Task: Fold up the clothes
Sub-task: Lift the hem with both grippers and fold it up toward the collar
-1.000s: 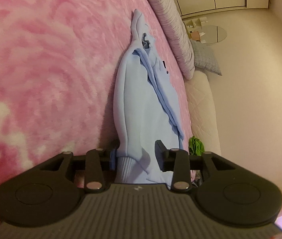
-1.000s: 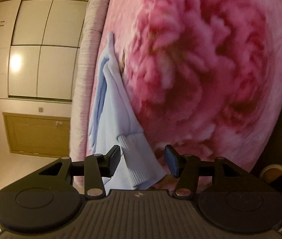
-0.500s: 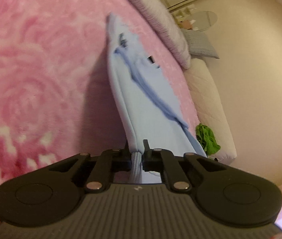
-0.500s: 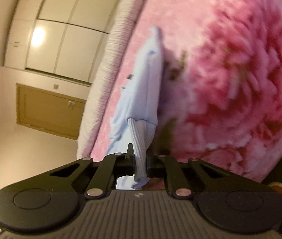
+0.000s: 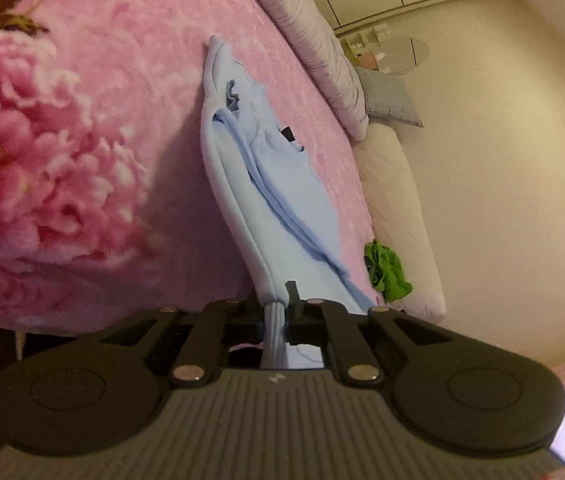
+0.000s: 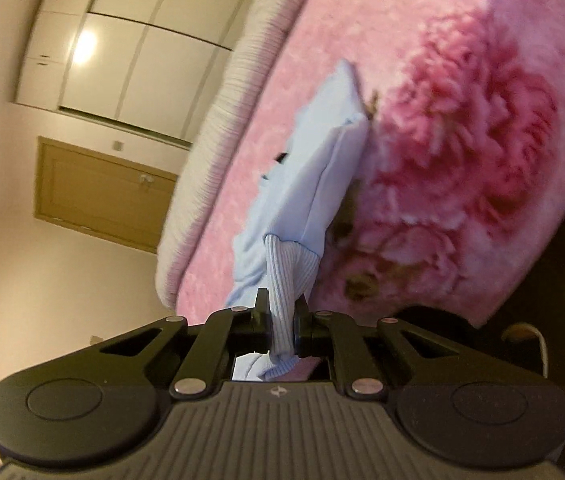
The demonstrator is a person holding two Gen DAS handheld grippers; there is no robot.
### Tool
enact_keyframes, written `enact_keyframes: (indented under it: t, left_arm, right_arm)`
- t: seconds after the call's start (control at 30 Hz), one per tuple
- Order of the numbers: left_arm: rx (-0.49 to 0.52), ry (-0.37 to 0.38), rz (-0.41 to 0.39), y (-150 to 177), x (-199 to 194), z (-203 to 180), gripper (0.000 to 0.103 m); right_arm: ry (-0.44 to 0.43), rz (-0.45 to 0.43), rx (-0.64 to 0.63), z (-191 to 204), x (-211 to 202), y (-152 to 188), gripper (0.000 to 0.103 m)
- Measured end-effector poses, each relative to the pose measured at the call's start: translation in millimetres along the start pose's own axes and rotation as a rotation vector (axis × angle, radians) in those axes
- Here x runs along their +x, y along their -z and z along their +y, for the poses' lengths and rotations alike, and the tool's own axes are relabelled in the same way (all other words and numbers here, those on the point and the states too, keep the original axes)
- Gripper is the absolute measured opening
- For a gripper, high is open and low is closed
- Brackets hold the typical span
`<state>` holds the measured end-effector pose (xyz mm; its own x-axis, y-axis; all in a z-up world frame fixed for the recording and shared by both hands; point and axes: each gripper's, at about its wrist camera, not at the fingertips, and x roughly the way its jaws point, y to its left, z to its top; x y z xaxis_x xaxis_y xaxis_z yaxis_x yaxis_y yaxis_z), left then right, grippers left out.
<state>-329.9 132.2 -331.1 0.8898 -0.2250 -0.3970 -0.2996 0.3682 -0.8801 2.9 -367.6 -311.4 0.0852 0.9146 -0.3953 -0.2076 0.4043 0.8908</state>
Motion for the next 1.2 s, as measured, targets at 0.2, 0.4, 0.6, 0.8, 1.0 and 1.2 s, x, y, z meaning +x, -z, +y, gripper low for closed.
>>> enact_keyframes:
  t: [0.2,0.4,0.6,0.8,1.0,1.2]
  left_arm:
    - [0.019,-0.003,-0.025,-69.7,34.1,-31.3,0.007]
    - [-0.003,-0.075,-0.082,-161.5,97.7,-39.8,0.026]
    - [-0.018,-0.146,-0.142,-208.9,123.2,-28.3,0.033]
    - [0.083,-0.222,-0.041,-200.7,137.0,-20.2,0.033]
    - [0.258,-0.303,0.046,-192.3,156.4,-29.4,0.034]
    - [0.439,-0.429,0.069,-190.3,170.8,-37.2,0.034]
  right_arm:
    - [-0.042,-0.018,0.004,19.5,29.4,-59.1,0.012]
    - [-0.036,-0.084,0.038,30.0,108.3,-147.4,0.036]
    - [0.029,-0.198,0.051,15.2,147.9,-208.4,0.06]
    - [0.208,-0.109,-0.2,4.4,156.4,-222.6,0.052]
    - [0.27,0.016,-0.313,-6.1,173.7,-219.3,0.05]
    - [0.265,0.067,-0.333,-6.3,186.3,-218.1,0.05]
